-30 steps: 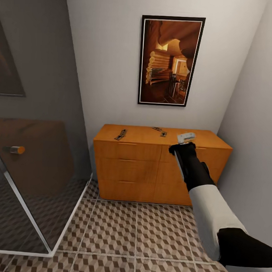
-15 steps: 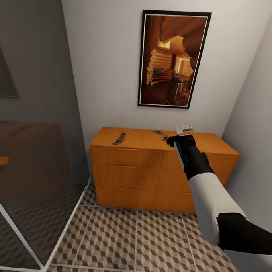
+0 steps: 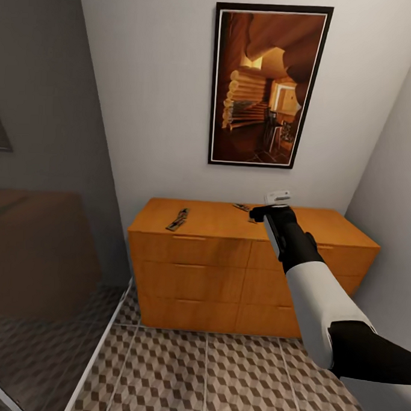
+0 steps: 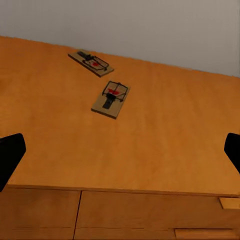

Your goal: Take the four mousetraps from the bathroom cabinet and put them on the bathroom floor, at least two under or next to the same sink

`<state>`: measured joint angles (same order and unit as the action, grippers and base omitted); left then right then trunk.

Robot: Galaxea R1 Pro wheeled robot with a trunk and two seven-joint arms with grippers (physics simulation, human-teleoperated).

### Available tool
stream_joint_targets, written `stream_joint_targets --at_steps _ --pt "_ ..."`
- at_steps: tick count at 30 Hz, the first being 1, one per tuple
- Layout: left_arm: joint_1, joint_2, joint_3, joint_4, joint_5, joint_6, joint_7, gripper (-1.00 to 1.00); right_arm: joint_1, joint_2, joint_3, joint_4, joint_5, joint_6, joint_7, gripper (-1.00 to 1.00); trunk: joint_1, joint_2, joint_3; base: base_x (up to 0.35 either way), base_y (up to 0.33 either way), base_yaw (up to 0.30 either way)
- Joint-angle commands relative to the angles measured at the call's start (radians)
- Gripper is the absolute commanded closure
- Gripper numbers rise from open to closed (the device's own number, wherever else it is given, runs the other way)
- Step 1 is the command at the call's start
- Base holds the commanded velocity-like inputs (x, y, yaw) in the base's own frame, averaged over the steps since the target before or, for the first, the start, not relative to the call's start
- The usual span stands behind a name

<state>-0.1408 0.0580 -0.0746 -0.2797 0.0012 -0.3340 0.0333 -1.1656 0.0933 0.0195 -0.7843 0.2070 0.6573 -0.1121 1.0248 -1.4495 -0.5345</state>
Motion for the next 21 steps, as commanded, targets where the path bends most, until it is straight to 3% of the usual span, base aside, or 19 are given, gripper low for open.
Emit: stream_joint_targets --at_steps 1,4,13,17,21 --pt "-0.001 0.001 -0.008 0.001 0.0 -0.003 0.004 -1.0 -0.001 -0.001 0.002 0.006 -0.008 -0.002 -0.003 -1.0 0.0 0.0 -0.001 0.097 0.0 0.0" --pt "-0.001 0.0 -0.008 0.001 0.0 -0.003 0.003 -1.0 -0.001 -0.002 0.001 0.042 -0.039 -0.036 -0.003 -1.0 0.0 0.0 -0.001 0.053 0.0 0.0" --pt "-0.001 -0.001 -0.01 0.001 0.0 -0.002 0.003 -1.0 0.0 -0.004 0.0 0.086 -0.059 -0.07 -0.003 -1.0 0.0 0.0 -0.001 0.01 0.0 0.0" --pt "-0.001 -0.001 -0.01 0.002 0.0 -0.002 0.003 -1.0 0.0 -0.017 -0.002 0.089 -0.136 -0.093 0.016 -1.0 0.0 0.0 -0.001 0.0 0.0 0.0" --pt "-0.001 -0.002 -0.01 0.002 0.0 -0.002 0.003 -1.0 0.0 -0.035 -0.003 0.089 -0.168 -0.096 0.03 -1.0 0.0 0.0 -0.001 0.0 0.0 0.0"
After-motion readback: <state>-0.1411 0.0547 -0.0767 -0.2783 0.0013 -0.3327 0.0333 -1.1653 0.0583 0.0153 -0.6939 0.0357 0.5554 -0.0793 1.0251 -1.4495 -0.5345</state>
